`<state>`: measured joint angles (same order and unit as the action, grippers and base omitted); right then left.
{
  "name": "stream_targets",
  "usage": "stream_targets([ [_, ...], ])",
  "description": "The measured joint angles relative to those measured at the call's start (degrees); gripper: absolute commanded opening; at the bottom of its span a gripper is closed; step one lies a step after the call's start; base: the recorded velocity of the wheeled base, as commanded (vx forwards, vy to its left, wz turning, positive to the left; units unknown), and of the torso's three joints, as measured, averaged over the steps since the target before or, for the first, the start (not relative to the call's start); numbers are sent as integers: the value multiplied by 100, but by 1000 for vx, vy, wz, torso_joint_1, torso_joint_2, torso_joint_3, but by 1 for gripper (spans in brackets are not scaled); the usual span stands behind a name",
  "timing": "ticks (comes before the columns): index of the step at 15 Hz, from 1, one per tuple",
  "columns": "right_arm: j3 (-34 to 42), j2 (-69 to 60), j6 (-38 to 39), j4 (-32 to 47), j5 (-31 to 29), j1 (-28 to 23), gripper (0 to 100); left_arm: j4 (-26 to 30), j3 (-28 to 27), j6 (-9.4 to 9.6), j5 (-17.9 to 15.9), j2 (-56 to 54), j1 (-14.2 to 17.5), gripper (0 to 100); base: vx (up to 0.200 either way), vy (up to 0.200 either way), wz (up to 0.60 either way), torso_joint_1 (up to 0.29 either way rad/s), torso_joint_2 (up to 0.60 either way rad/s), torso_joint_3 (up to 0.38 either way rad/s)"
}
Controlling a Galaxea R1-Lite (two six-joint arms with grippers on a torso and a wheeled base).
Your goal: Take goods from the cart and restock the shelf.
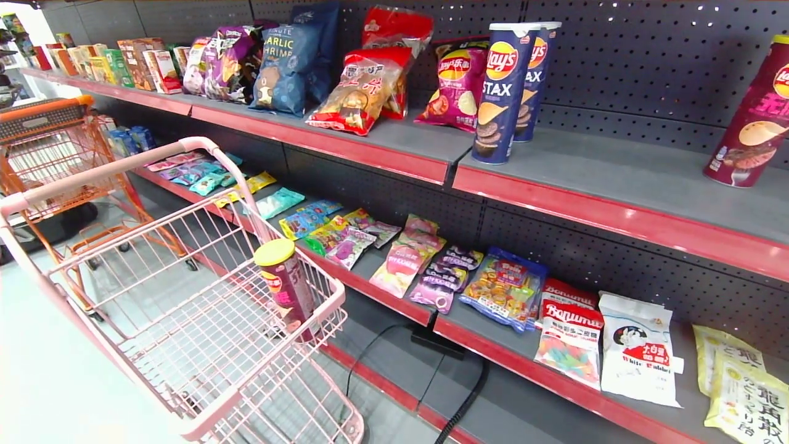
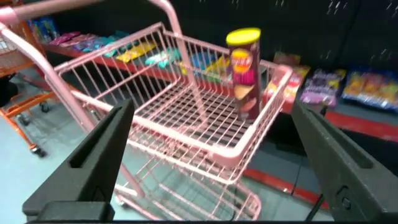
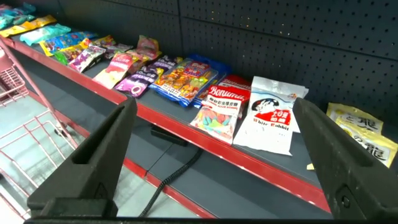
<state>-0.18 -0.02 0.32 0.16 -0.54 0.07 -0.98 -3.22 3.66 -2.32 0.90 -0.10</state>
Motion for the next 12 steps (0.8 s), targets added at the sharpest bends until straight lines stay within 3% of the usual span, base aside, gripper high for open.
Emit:
stream_targets([
  [4, 0, 0, 1, 0, 0, 0, 100, 223, -1571, -450, 166, 1353, -183, 100, 0, 0, 0, 0, 0, 0],
  [7, 0, 0, 48, -5, 0, -2, 100, 20, -2148, -368, 485, 2781, -218, 100, 0, 0, 0, 0, 0, 0],
  [8, 0, 0, 77, -5, 0, 0, 100, -226, -2227, -315, 445, 3298, -222, 100, 0, 0, 0, 0, 0, 0],
  [12, 0, 0, 80, -5, 0, 0, 100, -1651, -2313, -167, -441, 5372, -32, 100, 0, 0, 0, 0, 0, 0],
])
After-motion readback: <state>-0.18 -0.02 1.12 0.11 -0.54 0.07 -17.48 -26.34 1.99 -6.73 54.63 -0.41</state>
